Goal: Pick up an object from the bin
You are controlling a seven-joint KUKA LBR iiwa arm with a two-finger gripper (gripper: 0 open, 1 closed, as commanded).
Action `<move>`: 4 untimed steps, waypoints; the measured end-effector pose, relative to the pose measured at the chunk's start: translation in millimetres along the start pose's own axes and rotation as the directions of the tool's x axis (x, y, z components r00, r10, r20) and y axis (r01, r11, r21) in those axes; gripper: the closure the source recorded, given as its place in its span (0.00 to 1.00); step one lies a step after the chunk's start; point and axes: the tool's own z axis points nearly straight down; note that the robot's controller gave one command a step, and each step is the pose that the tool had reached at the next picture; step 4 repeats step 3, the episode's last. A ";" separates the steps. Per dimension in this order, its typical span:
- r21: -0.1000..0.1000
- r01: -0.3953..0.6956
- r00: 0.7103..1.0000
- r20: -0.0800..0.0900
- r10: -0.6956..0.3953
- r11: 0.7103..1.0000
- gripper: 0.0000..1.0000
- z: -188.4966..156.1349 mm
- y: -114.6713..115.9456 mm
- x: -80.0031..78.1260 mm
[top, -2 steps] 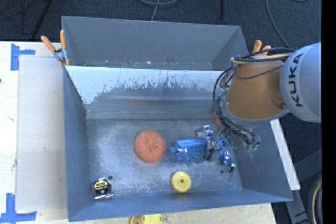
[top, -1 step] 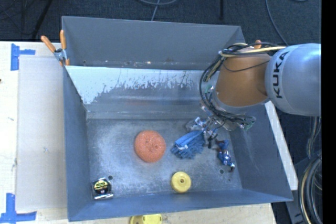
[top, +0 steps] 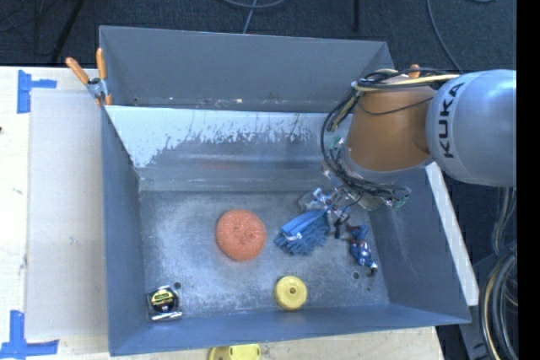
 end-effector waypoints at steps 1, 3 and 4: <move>0.000 0.003 1.000 0.000 -0.003 1.000 1.00 -117.0 19.4 10.9; -0.004 0.011 1.000 -0.004 -0.011 1.000 1.00 -165.3 8.4 3.2; -0.004 0.011 1.000 -0.004 -0.011 1.000 1.00 -165.3 8.4 3.2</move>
Offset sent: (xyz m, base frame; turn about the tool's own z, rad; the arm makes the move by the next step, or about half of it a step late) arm 0.0000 0.0000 0.0000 0.0000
